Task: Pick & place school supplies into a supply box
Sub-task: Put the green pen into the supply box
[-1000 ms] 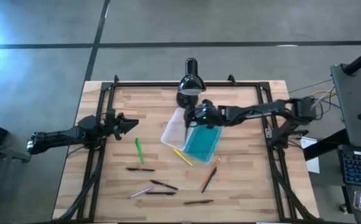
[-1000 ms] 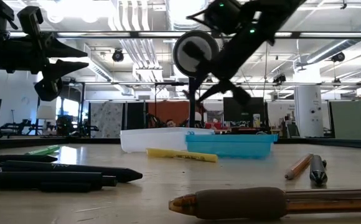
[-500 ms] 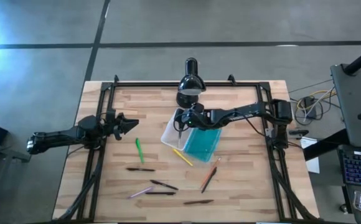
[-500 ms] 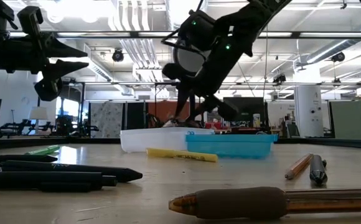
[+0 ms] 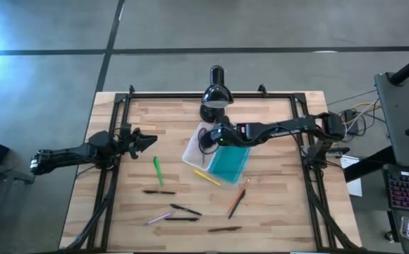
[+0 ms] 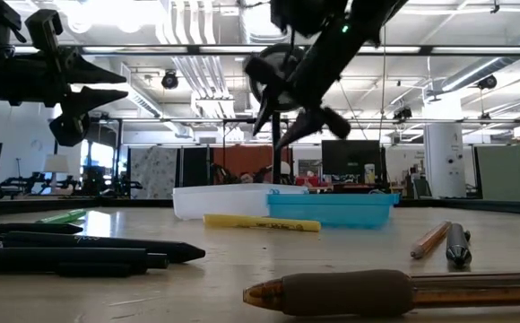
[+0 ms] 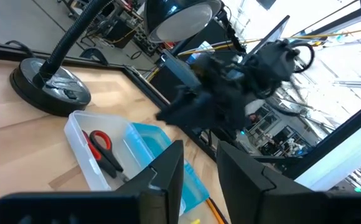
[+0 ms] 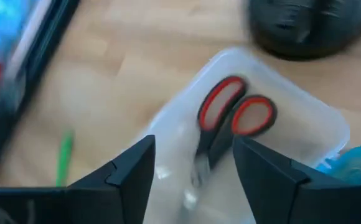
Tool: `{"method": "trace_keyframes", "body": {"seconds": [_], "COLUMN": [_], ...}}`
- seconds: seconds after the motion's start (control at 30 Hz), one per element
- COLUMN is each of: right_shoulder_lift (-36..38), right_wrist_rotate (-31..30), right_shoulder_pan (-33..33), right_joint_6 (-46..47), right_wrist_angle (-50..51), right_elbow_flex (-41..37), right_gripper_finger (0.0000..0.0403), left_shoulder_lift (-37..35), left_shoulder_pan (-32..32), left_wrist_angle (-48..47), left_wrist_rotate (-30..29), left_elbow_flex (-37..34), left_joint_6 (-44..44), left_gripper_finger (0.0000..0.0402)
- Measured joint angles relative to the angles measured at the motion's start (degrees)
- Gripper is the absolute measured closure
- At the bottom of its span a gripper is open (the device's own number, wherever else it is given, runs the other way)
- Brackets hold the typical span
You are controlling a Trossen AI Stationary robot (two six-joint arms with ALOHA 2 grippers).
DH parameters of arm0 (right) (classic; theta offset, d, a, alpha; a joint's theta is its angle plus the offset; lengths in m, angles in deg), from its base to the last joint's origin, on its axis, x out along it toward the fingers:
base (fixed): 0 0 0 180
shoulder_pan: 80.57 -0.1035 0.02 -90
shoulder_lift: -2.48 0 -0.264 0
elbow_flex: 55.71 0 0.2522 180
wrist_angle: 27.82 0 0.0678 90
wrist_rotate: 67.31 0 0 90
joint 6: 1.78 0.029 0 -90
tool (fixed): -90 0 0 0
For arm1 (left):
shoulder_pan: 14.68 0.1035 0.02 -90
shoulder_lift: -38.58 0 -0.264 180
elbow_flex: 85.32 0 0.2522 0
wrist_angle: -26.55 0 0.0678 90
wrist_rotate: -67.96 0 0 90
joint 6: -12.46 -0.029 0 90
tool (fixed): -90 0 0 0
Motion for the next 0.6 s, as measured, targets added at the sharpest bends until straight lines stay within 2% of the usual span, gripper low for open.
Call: {"method": "trace_keyframes", "body": {"seconds": [0.07, 0.17, 0.37, 0.53, 0.6], "right_shoulder_lift": [1.80, 4.64, 9.58, 11.99, 12.33], "right_wrist_rotate": [4.54, 8.09, 4.53, 1.66, 1.24], "right_shoulder_pan": [-1.06, -2.53, -3.65, -3.64, -3.52], "right_joint_6": [-8.81, -13.50, -15.37, -15.35, -16.28], "right_wrist_angle": [3.70, 14.34, 31.43, 35.03, 35.54], "right_elbow_flex": [0.00, 0.00, -0.05, -0.13, -0.30], "right_gripper_finger": [0.0197, 0.0203, 0.0215, 0.0223, 0.0225], "left_shoulder_lift": [0.11, 0.22, 0.24, 0.25, 0.28], "left_shoulder_pan": [0.02, 0.02, 0.00, 0.02, 0.04], "left_wrist_angle": [0.09, 0.14, 0.06, 0.88, 3.81], "left_wrist_rotate": [0.00, -0.02, -0.02, -1.10, -4.46], "left_elbow_flex": [0.00, 0.00, 0.00, 0.00, 0.00], "left_joint_6": [0.00, 0.00, 0.00, 0.25, 5.73], "left_gripper_finger": [0.0321, 0.0321, 0.0321, 0.0321, 0.0321]}}
